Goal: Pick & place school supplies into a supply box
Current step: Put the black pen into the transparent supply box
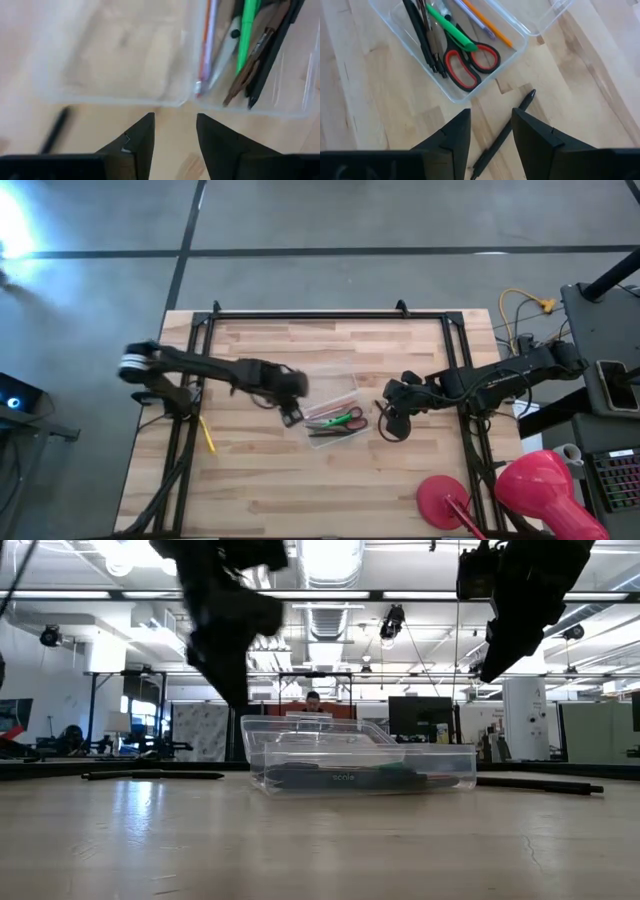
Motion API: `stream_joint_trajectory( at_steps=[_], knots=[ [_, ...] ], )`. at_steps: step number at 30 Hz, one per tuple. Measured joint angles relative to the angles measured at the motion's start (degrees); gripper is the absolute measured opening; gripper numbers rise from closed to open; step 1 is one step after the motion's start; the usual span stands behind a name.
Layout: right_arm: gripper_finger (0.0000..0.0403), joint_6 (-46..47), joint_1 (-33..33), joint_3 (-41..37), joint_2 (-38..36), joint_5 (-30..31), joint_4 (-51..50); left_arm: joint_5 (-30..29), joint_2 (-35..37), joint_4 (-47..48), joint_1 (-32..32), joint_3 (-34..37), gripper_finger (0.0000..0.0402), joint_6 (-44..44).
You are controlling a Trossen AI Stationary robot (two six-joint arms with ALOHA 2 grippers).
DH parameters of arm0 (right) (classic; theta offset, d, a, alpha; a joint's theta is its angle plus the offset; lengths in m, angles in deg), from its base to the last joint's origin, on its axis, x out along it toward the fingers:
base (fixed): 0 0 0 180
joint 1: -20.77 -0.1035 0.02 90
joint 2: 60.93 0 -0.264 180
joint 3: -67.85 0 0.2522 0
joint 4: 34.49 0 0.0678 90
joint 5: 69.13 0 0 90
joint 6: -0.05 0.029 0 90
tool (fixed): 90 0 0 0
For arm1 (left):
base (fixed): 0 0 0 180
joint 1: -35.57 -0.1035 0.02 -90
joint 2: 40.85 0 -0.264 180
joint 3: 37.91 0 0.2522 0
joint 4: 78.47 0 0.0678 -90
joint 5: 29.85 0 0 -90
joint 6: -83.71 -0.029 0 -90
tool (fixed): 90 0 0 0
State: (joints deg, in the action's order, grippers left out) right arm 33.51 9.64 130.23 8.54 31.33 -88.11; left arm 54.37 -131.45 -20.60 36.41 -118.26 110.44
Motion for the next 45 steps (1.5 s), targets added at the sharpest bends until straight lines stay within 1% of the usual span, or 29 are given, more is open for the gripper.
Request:
stream_joint_trajectory(
  at_steps=[4, 7, 10, 11, 13, 15, 19, 22, 25, 29, 36, 39, 42, 45],
  knots=[
    [0.0132, 0.0, 0.0, 0.0, 0.0, 0.0, 0.0, -4.7, 11.1, -3.8, -0.2, 10.3, 0.013, 0.2],
    [0.0128, 0.0, 0.0, 0.0, 0.0, 0.0, 0.0, -5.0, 18.1, -8.6, -1.1, 17.6, 0.013, 1.1],
    [0.0125, 0.1, 0.0, 0.0, 0.0, 0.0, 0.0, -5.1, 22.6, -13.2, -1.4, 23.2, 0.013, 3.4],
    [0.0125, 2.1, 0.0, 0.0, 0.0, -0.2, 0.3, -5.0, 23.8, -14.8, -1.3, 24.6, 0.013, 4.0],
    [0.0125, 11.3, 0.1, 0.0, 0.0, -2.9, 2.3, -4.8, 25.5, -17.0, -1.2, 26.5, 0.013, 4.3],
    [0.0125, 16.5, 0.8, 0.0, 0.0, -4.1, 2.5, -4.8, 26.3, -17.5, -1.2, 27.1, 0.013, 4.3],
    [0.0119, 21.9, 1.7, 0.0, 0.0, -1.4, -0.5, -4.8, 27.1, -17.4, -1.2, 27.5, 0.013, 4.3],
    [0.0115, 26.6, 1.5, -0.7, 0.5, -2.1, -0.1, -4.7, 27.0, -17.0, -1.2, 27.5, 0.013, 4.0],
    [0.0116, 32.8, 2.1, -2.6, 2.4, -4.6, -0.6, -4.7, 27.0, -15.5, -1.2, 27.2, 0.013, 2.9],
    [0.013, 37.1, 2.2, -3.4, 6.8, -4.4, -2.2, -4.8, 27.2, -12.3, -1.3, 27.2, 0.013, 1.9],
    [0.0178, 35.2, 2.2, -2.1, 17.5, -4.6, -2.2, -4.8, 27.2, -11.2, -1.3, 27.2, 0.013, 1.9],
    [0.0192, 34.1, 2.1, -1.2, 21.8, -4.7, -1.9, -4.8, 27.3, -9.7, -1.8, 27.2, 0.013, 1.9],
    [0.0189, 33.5, 2.3, -0.5, 25.3, -5.5, -1.3, -4.8, 27.3, -7.1, -2.6, 27.2, 0.013, 1.9],
    [0.0164, 31.2, 2.4, -0.3, 28.1, -6.3, -1.4, -4.8, 27.3, -4.5, -3.8, 27.2, 0.013, 1.8]
  ],
)
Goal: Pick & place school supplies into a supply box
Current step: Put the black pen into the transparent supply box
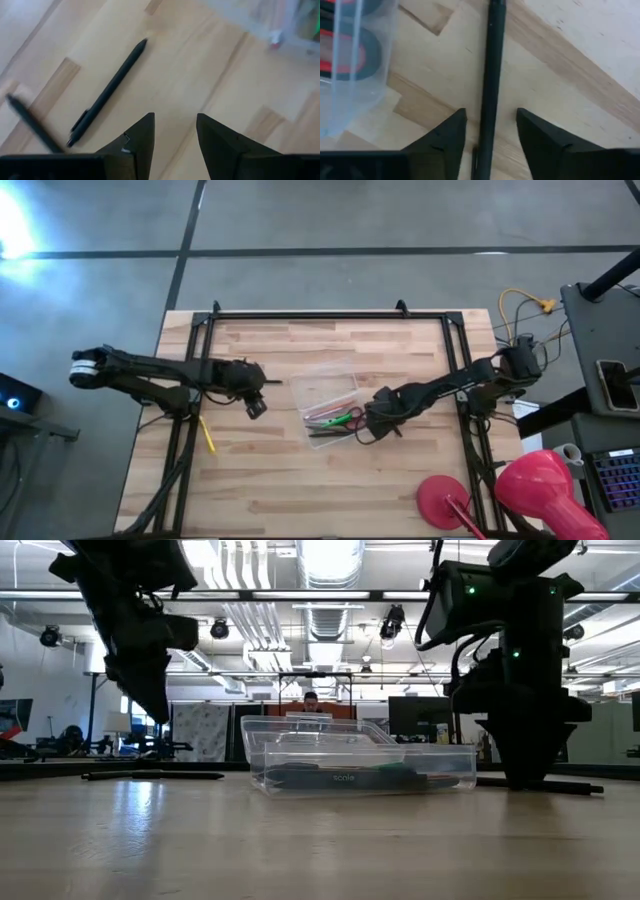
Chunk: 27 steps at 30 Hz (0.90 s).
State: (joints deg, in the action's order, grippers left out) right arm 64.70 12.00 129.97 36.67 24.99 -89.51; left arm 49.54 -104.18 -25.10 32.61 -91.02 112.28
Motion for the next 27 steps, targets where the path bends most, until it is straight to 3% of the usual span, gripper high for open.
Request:
stream_joint_trajectory(
  at_steps=[7, 12, 15, 17, 21, 27],
  knots=[
    [0.003, -0.5, 0.0, -0.2, -1.0, -0.8, -0.1, 0.0, 0.0, 5.1, -2.3, 0.0, 0.013, -5.1],
    [0.0017, 2.4, -0.5, -1.1, -7.7, -3.7, -2.7, 0.0, 0.1, 9.2, -6.5, 0.0, 0.013, -10.6],
    [0.0015, 3.8, -1.7, 0.5, -14.0, -0.7, -2.0, 0.0, 0.4, 9.2, -9.5, 0.0, 0.013, -13.2],
    [0.0015, -1.9, -3.1, 2.0, -16.9, 2.8, -1.6, 0.0, 0.5, 8.9, -11.5, 0.0, 0.013, -13.5],
    [0.0015, -28.7, -5.3, 7.9, -18.5, 2.8, 3.5, 0.1, 0.7, 8.9, -14.9, 0.0, 0.013, -13.8],
    [0.0017, -47.8, -1.7, 18.0, -8.3, 3.5, 2.2, 2.2, 0.8, 7.2, -17.4, 0.0, 0.013, -15.0]
  ],
)
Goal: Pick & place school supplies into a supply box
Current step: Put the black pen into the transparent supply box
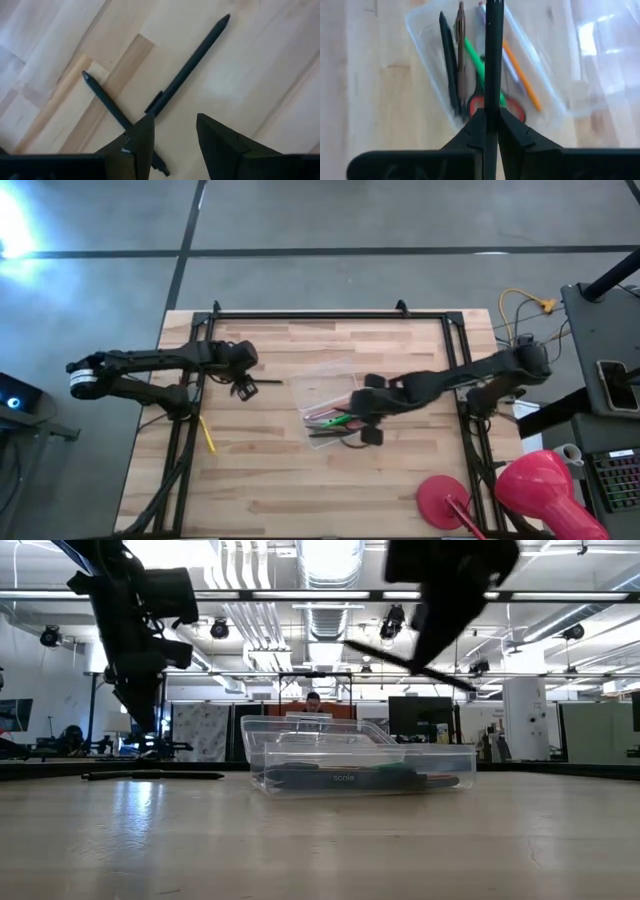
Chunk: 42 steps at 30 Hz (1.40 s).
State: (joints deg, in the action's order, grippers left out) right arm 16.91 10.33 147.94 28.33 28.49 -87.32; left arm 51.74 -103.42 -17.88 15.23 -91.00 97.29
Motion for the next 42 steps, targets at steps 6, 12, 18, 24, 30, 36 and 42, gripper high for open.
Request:
stream_joint_trajectory(
  at_steps=[6, 12, 18, 24, 30, 36, 42],
  knots=[
    [0.0053, -7.8, 3.1, 10.0, 13.5, -0.1, -4.6, 1.6, 0.1, -1.6, 0.0, 0.0, 0.013, 0.1],
    [0.0082, -11.6, 2.7, 20.9, 23.4, -0.4, -17.8, 2.5, 0.1, -1.7, 0.0, 0.0, 0.013, 0.4],
    [0.0101, -10.3, 1.7, 25.1, 25.6, -0.1, -21.9, 2.5, 0.1, -1.9, 0.0, 0.0, 0.013, -2.3],
    [0.0112, -1.6, 1.6, 24.5, 21.6, 2.8, -23.3, 2.5, -0.1, -4.2, 0.0, 0.0, 0.013, -5.0],
    [0.0111, 4.0, 0.5, 23.2, 15.3, 1.1, -23.4, 2.5, -0.1, -6.4, 0.0, 0.0, 0.013, -5.0],
    [0.01, 2.9, 0.4, 15.2, 1.1, -10.8, -7.0, 2.5, -0.3, -6.3, 0.0, 0.0, 0.013, -4.6],
    [0.009, 9.6, 1.4, -1.3, -13.7, -12.4, 12.9, 4.4, -0.4, -7.9, 0.1, 0.0, 0.013, -4.5]
  ],
)
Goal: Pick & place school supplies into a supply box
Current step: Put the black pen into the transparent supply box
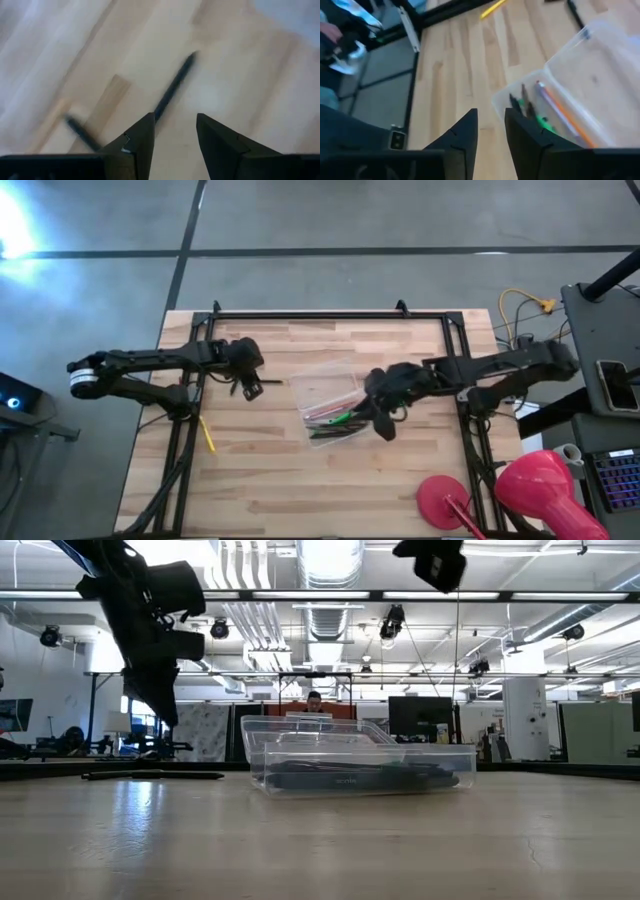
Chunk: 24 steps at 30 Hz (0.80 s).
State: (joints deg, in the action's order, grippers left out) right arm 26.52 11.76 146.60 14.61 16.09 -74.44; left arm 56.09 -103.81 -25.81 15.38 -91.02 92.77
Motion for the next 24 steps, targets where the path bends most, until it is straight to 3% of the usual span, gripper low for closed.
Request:
stream_joint_trajectory(
  at_steps=[3, 10, 15, 20, 24],
  knots=[
    [0.0086, 3.2, -0.9, -6.6, -3.5, -0.3, 6.5, 5.7, -0.1, -2.5, 0.8, -0.4, 0.013, -1.0],
    [0.0078, 7.0, -1.1, -13.3, -1.6, -4.6, 17.2, 5.4, -0.7, -5.3, -1.1, -0.2, 0.013, -1.5],
    [0.0078, 9.7, -2.0, -16.3, 0.4, -11.9, 24.7, 5.8, -2.9, -6.1, -4.9, -0.1, 0.013, 0.3],
    [0.0083, 14.8, -4.0, -23.0, 1.2, -11.9, 36.9, 6.1, -5.9, -8.9, -8.3, -0.1, 0.013, 4.1],
    [0.0084, 18.4, -5.3, -28.0, 0.9, -8.0, 44.8, 6.1, -7.2, -9.2, -9.2, -0.1, 0.013, 2.5]
  ],
)
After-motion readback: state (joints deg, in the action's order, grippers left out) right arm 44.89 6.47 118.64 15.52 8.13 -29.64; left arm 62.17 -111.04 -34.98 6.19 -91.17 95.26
